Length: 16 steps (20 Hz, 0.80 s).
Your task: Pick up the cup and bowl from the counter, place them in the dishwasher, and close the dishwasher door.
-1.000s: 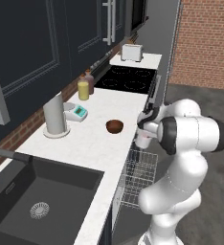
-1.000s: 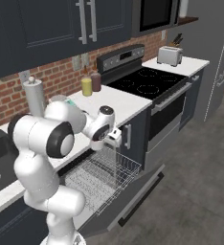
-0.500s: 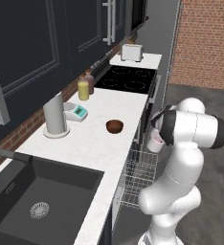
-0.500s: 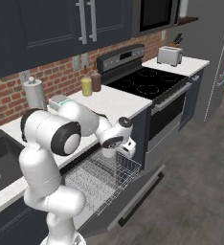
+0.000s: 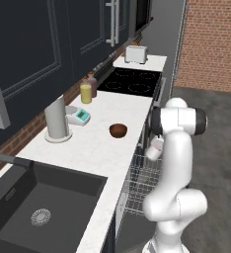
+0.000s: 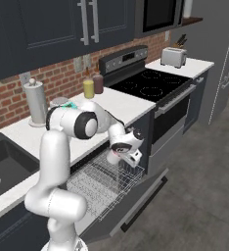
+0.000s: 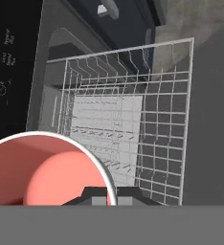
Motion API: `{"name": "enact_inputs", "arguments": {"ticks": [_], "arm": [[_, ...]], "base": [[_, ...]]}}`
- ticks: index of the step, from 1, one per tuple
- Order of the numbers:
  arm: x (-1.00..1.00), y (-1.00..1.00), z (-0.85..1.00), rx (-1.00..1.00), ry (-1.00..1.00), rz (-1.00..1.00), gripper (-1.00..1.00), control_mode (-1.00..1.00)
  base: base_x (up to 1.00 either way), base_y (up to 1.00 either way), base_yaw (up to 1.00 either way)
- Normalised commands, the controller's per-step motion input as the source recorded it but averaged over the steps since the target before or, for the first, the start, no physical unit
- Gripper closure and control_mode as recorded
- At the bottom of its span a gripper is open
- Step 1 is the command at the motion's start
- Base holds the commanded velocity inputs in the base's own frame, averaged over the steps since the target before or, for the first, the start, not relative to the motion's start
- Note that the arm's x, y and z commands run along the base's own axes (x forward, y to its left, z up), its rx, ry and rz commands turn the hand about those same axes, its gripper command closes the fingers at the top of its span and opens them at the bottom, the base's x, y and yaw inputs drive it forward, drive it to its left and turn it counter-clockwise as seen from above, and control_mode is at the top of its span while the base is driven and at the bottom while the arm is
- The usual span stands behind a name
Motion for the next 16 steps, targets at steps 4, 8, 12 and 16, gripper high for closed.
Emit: {"name": "enact_inputs", "arguments": {"ticks": [4, 8, 12, 16], "arm": [[0.17, 0.0, -0.73, 0.05, 0.0, 0.0, 1.0, -1.0], [0.11, 0.07, -0.71, 0.01, 0.0, 0.0, 1.0, -1.0], [0.1, 0.12, -0.72, 0.0, 0.0, 0.0, 1.0, -1.0], [0.04, 0.18, -0.69, 0.0, 0.0, 0.0, 1.0, -1.0]], "base": [[0.0, 0.0, 0.0], [0.0, 0.0, 0.0], [0.0, 0.0, 0.0], [0.0, 0.0, 0.0]]}}
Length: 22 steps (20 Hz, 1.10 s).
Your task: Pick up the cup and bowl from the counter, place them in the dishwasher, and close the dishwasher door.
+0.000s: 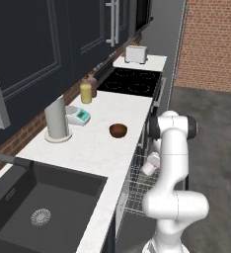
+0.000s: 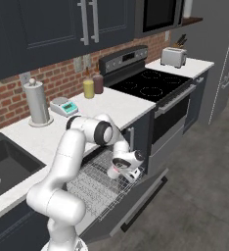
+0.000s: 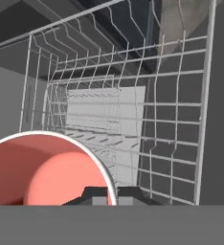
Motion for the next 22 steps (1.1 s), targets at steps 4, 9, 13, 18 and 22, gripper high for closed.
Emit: {"name": "enact_inputs", "arguments": {"ticks": [4, 9, 13, 18, 22], "arm": [[0.08, 0.24, -0.62, 0.0, 0.0, 0.0, 1.0, -1.0], [0.12, 0.22, -0.4, 0.0, 0.0, -0.01, 1.0, -1.0], [0.27, 0.09, -0.2, 0.0, 0.0, -0.03, 1.0, -1.0], [0.35, 0.05, -0.19, 0.0, 0.0, -0.06, 1.0, -1.0], [0.38, 0.08, -0.28, 0.0, 0.0, -0.07, 1.0, -1.0]], "base": [[0.0, 0.0, 0.0], [0.0, 0.0, 0.0], [0.0, 0.0, 0.0], [0.0, 0.0, 0.0], [0.0, 0.0, 0.0]]}}
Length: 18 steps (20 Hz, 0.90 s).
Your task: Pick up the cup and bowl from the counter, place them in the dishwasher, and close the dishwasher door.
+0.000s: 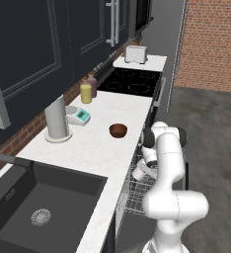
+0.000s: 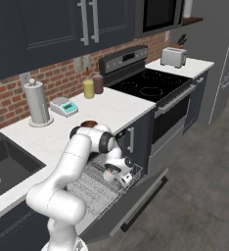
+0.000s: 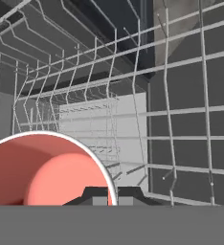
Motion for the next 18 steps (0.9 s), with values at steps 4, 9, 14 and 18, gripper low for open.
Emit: {"name": "enact_inputs", "arguments": {"ticks": [4, 9, 14, 18], "arm": [[0.27, 0.08, -0.36, -0.02, 0.0, -0.07, 1.0, -1.0], [0.06, 0.06, -0.32, -0.02, 0.0, -0.08, -1.0, -1.0], [-0.1, -0.05, -0.07, 0.0, 0.0, -0.08, -1.0, -1.0], [-0.32, -0.2, 0.0, 0.0, -0.04, -0.06, -1.0, -1.0]], "base": [[0.0, 0.0, 0.0], [0.0, 0.0, 0.0], [0.0, 0.0, 0.0], [0.0, 0.0, 0.0]]}}
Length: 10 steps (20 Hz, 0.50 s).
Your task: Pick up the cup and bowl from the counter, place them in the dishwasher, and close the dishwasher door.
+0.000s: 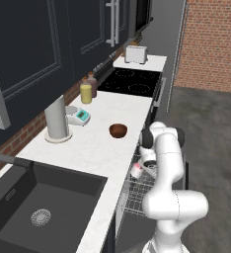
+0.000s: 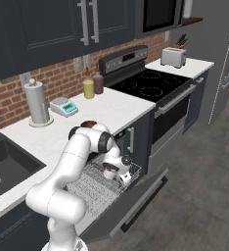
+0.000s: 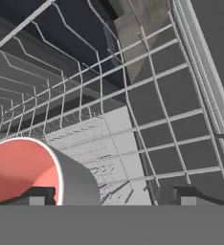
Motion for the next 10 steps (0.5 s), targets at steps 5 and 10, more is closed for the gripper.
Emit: {"name": "enact_inputs", "arguments": {"ticks": [5, 10], "arm": [[-0.38, -0.27, 0.27, 0.0, -0.08, -0.04, -1.0, -1.0], [-0.55, -0.23, 0.93, 0.05, -0.19, 0.0, -1.0, -1.0]], "base": [[0.0, 0.0, 0.0], [0.0, 0.0, 0.0]]}}
